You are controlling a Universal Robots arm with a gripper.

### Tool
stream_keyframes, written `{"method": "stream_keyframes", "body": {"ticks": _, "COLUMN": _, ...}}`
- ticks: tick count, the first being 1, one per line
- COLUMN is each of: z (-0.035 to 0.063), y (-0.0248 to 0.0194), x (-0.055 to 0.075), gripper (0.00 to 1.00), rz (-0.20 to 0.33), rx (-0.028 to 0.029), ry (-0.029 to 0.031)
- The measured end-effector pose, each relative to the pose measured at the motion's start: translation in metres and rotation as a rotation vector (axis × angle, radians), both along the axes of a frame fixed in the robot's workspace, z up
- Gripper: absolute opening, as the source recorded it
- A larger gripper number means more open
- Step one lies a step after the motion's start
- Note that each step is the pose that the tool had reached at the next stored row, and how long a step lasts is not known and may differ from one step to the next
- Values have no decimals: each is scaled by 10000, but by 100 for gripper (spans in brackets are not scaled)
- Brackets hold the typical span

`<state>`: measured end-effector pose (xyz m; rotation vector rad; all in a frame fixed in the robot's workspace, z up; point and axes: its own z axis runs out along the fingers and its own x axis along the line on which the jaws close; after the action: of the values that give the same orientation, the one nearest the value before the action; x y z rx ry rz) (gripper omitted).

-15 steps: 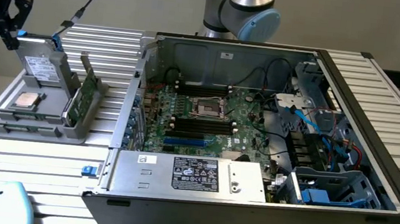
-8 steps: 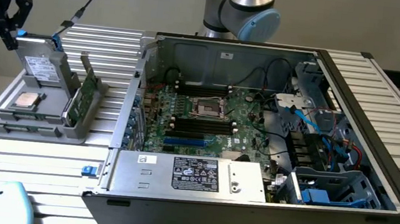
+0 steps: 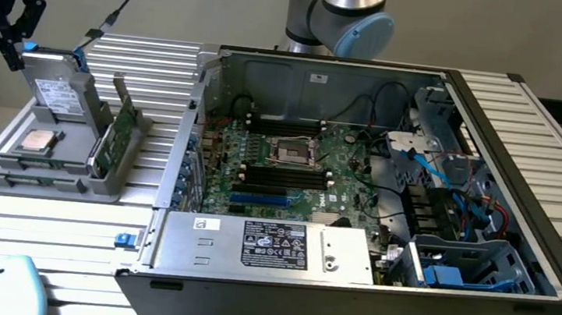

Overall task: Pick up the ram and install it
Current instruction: 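Pick up the ram and move it above insertion slot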

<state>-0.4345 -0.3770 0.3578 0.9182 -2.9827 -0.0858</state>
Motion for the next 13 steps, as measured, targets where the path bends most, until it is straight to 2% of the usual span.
{"method": "stream_keyframes", "body": {"ticks": 13, "z": 0, "y": 0, "x": -1, "gripper": 11, "rz": 2365, "rx": -1, "ry": 0}}
